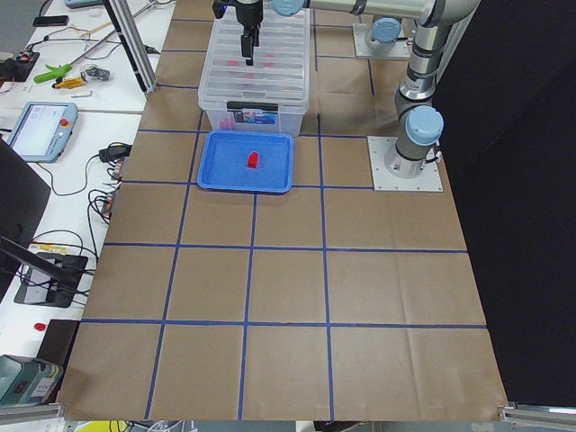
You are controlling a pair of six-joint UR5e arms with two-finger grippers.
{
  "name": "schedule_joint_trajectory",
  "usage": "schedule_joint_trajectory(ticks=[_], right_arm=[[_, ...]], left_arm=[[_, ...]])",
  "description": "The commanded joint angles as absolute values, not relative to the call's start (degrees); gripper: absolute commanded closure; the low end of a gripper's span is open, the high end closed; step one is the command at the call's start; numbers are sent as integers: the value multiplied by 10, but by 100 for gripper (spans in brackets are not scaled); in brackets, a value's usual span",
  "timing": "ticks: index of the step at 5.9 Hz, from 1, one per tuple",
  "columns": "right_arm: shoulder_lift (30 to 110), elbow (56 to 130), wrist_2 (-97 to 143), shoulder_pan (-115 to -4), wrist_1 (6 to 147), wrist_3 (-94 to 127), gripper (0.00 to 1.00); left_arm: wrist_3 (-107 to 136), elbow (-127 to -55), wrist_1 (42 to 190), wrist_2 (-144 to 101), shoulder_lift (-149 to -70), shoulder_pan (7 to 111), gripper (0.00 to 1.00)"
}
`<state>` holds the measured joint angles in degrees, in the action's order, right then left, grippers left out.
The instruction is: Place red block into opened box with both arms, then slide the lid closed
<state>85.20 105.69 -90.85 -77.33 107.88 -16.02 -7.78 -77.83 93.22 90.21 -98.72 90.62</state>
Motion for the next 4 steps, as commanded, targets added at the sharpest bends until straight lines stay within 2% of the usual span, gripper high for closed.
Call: schedule_joint_trajectory(ticks=[1, 4], right_arm=[[851, 1056, -908, -740, 1085, -212, 0], [851, 1056, -910, -688, 1088, -236, 0]], left_arm=[[-117, -779, 930, 897, -980, 900, 1], [-330, -794, 928, 904, -983, 878, 1]])
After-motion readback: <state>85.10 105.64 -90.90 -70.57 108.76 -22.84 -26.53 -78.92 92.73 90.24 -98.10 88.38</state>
